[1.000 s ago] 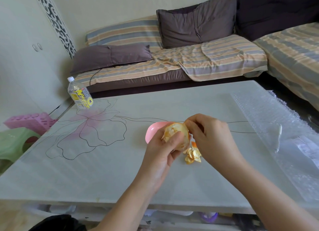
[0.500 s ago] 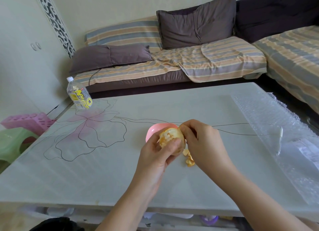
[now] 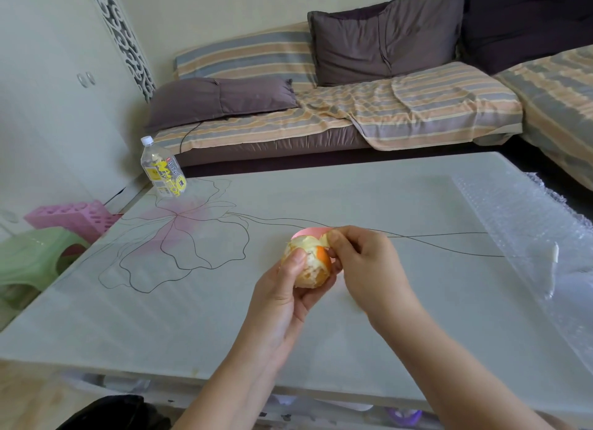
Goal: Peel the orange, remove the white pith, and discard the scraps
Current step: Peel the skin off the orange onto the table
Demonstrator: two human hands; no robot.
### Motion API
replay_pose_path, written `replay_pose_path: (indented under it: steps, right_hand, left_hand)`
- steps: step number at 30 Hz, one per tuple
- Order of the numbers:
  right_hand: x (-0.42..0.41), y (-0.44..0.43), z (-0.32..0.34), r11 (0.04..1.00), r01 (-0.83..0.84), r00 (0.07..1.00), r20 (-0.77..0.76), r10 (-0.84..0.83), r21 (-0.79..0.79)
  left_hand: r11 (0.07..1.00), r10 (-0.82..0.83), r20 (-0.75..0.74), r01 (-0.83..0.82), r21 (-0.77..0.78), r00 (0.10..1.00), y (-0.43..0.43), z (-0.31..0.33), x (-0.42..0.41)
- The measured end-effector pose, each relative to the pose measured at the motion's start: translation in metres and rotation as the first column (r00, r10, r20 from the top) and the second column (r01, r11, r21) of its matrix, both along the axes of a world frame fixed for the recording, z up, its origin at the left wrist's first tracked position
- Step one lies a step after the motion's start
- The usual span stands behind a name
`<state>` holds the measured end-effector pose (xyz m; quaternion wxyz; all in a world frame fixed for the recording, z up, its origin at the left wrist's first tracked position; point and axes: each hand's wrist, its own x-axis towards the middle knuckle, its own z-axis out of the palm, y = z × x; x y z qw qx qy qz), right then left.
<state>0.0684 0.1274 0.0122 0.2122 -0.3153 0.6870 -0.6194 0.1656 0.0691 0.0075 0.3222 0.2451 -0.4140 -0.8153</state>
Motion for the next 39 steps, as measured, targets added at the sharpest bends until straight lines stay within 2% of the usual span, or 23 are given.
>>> replay_pose_path:
  steps: [4,6,8,12,13,15,18,20,22,24,26,28,31,33,35,39]
  right_hand:
    - [0.008,-0.010,-0.004,0.996,0.054,0.998,0.027,-0.052,-0.077]
    - [0.005,-0.012,-0.004,0.992,0.079,0.994,0.080,-0.071,-0.103]
    - [-0.001,-0.013,-0.005,0.992,0.092,0.994,0.062,-0.087,-0.085]
    - [-0.026,-0.021,-0.036,0.960,0.159,0.970,-0.218,-0.109,0.229]
    - [-0.033,-0.022,-0.045,0.938,0.184,0.964,-0.241,-0.114,0.294]
    - [-0.044,-0.020,-0.058,0.905,0.178,0.977,-0.179,-0.116,0.386]
    - [-0.058,-0.009,-0.073,0.896,0.113,0.993,-0.068,-0.092,0.429]
    - [-0.063,-0.001,-0.075,0.888,0.069,0.997,-0.057,-0.048,0.454]
    - [-0.067,0.006,-0.076,0.855,0.075,0.989,-0.149,0.003,0.514]
    - [-0.069,0.010,-0.074,0.829,0.143,0.941,-0.333,0.056,0.541]
    - [-0.065,0.016,-0.059,0.880,0.124,0.938,-0.344,0.047,0.459]
    - [-0.056,0.021,-0.038,0.959,-0.002,0.972,-0.226,0.069,0.283]
    - [-0.034,0.032,-0.004,0.981,-0.172,0.961,-0.205,0.187,0.088]
    - [-0.025,0.040,0.007,0.971,-0.233,0.951,-0.200,0.237,0.044]
    - [-0.024,0.047,0.007,0.977,-0.211,0.952,-0.218,0.214,0.037]
    - [-0.024,0.054,0.007,0.990,-0.141,0.899,-0.418,0.132,0.009]
  left_hand:
    - [0.994,0.046,-0.027,-0.043,0.103,0.999,-0.001,0.006,0.000]
    - [0.961,0.148,-0.039,-0.134,0.243,0.988,-0.006,0.008,-0.002]
    - [0.928,0.222,-0.036,-0.200,0.314,0.974,-0.013,0.008,-0.002]
    - [0.929,0.168,-0.008,-0.155,0.335,0.986,-0.017,0.004,0.002]
    - [0.928,0.147,-0.002,-0.137,0.347,0.989,-0.017,0.002,0.004]
    - [0.923,0.110,0.004,-0.104,0.372,0.994,-0.016,0.000,0.006]
    - [0.916,0.074,0.014,-0.074,0.393,0.997,-0.016,-0.005,0.009]
    - [0.918,0.060,0.024,-0.064,0.392,0.998,-0.016,-0.008,0.010]
    - [0.919,0.048,0.041,-0.061,0.389,0.998,-0.015,-0.009,0.011]
    - [0.925,0.031,0.054,-0.049,0.376,0.998,-0.013,-0.010,0.011]
    - [0.937,0.008,0.058,-0.028,0.349,0.998,-0.011,-0.011,0.009]
    - [0.960,-0.019,0.064,0.000,0.282,0.998,-0.008,-0.011,0.008]
    - [0.993,-0.043,0.080,0.034,0.109,0.996,-0.003,-0.012,0.005]
    - [0.998,-0.056,0.074,0.055,0.011,0.996,0.000,-0.013,0.004]
    - [0.996,-0.044,0.072,0.049,-0.071,0.996,0.003,-0.014,0.004]
    - [0.983,-0.032,0.041,0.039,-0.177,0.999,0.013,-0.013,-0.001]
